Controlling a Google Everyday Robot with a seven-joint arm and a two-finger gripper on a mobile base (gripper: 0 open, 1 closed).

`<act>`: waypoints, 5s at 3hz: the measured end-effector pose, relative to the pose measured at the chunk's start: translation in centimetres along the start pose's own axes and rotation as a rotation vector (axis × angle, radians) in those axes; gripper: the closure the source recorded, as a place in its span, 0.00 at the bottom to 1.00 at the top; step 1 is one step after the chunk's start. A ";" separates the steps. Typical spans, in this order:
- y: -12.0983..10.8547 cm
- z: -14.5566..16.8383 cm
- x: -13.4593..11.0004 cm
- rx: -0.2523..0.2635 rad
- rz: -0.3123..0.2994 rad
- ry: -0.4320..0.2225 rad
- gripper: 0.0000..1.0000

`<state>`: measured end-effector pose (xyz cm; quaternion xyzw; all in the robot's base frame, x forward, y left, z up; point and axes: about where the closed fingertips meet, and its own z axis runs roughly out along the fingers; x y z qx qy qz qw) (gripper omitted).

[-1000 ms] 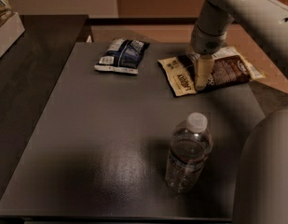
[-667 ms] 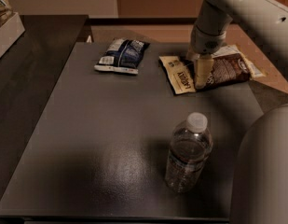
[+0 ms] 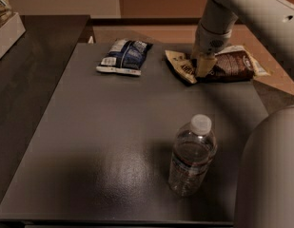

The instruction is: Move brown chip bag near water bottle

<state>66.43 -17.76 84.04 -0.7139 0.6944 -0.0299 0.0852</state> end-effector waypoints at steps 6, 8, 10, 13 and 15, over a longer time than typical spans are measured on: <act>10.9 -15.8 -8.3 0.014 -0.136 -0.249 1.00; 15.7 -13.7 -12.2 -0.104 -0.097 -0.293 1.00; 19.3 -12.6 -14.1 -0.124 -0.059 -0.373 0.82; 19.9 -11.3 -15.0 -0.133 -0.069 -0.471 0.13; 19.9 -11.3 -15.2 -0.129 -0.071 -0.471 0.00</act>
Offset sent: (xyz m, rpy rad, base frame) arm -0.0627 0.0074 0.1367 0.1817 -0.1349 0.0631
